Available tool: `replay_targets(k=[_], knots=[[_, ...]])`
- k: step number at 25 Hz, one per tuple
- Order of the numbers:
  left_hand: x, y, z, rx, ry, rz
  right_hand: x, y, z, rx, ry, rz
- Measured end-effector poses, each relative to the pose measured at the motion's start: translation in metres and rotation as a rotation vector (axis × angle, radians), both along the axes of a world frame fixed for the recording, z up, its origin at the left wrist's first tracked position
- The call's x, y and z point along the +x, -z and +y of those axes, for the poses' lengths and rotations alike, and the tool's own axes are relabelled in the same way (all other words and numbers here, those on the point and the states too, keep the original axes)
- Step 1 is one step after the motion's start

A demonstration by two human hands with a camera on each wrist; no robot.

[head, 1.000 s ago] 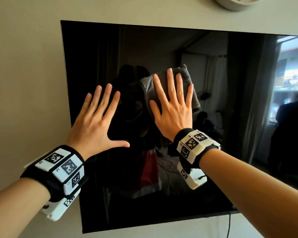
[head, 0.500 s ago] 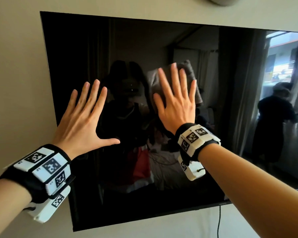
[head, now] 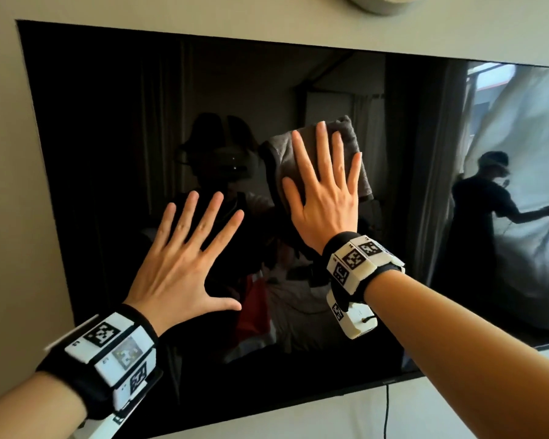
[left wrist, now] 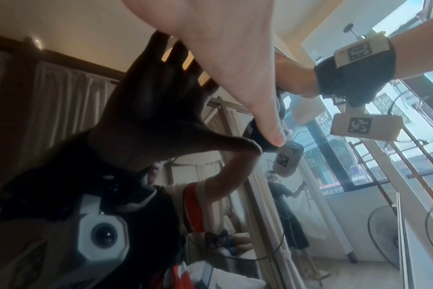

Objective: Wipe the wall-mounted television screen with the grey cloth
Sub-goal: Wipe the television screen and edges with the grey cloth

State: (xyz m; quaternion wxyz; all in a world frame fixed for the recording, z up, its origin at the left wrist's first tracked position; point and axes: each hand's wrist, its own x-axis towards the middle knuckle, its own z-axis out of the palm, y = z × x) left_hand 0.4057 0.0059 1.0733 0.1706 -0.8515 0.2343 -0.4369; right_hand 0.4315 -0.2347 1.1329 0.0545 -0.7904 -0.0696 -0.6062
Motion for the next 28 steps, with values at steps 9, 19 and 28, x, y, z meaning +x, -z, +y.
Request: replay_targets(k=[9,19,28], knots=[[0.003,0.002,-0.005,-0.008,-0.070,0.009,0.004,0.010,-0.032,0.054,0.006,-0.003],[0.001,0.005,-0.007,-0.021,-0.063,-0.049,0.007,0.005,-0.088,0.199,0.007,0.011],[-0.012,0.009,-0.089,-0.080,0.028,-0.038,0.005,0.020,-0.109,0.013,0.004,-0.009]])
